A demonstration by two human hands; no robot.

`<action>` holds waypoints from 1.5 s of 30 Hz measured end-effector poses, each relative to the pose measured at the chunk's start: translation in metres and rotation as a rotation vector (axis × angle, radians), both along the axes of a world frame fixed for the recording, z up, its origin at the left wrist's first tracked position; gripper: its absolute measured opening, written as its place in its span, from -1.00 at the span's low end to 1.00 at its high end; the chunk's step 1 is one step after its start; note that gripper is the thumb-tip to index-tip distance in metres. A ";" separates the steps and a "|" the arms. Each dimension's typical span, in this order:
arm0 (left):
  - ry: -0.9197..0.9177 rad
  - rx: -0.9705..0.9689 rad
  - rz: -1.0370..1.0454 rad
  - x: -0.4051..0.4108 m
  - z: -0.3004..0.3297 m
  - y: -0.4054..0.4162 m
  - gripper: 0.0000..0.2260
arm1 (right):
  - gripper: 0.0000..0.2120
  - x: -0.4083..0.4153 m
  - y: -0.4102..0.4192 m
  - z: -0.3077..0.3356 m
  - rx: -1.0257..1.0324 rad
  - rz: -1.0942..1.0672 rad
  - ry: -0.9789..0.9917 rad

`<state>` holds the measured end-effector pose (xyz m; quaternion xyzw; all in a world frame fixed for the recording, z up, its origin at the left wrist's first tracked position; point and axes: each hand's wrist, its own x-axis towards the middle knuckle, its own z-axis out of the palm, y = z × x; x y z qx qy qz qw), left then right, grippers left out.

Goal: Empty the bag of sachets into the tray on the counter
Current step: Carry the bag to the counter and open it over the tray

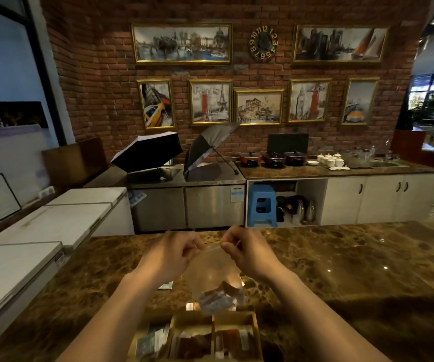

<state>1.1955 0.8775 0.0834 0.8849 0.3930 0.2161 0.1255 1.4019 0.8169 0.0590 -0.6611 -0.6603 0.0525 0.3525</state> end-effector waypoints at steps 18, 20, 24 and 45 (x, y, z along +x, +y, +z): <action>-0.306 -0.408 0.014 0.009 -0.010 0.025 -0.74 | -0.83 -0.049 0.019 -0.002 -0.042 -0.109 0.795; -0.406 -0.451 0.066 0.006 -0.014 0.024 -0.81 | -0.80 -0.058 0.015 0.000 -0.093 -0.057 0.938; -0.501 -0.507 0.146 0.001 -0.022 0.019 -0.89 | -0.81 -0.068 0.014 0.002 -0.144 -0.047 1.050; -0.895 -0.949 0.117 0.004 -0.018 0.018 -0.92 | -0.76 -0.060 0.019 0.016 -0.321 0.104 1.332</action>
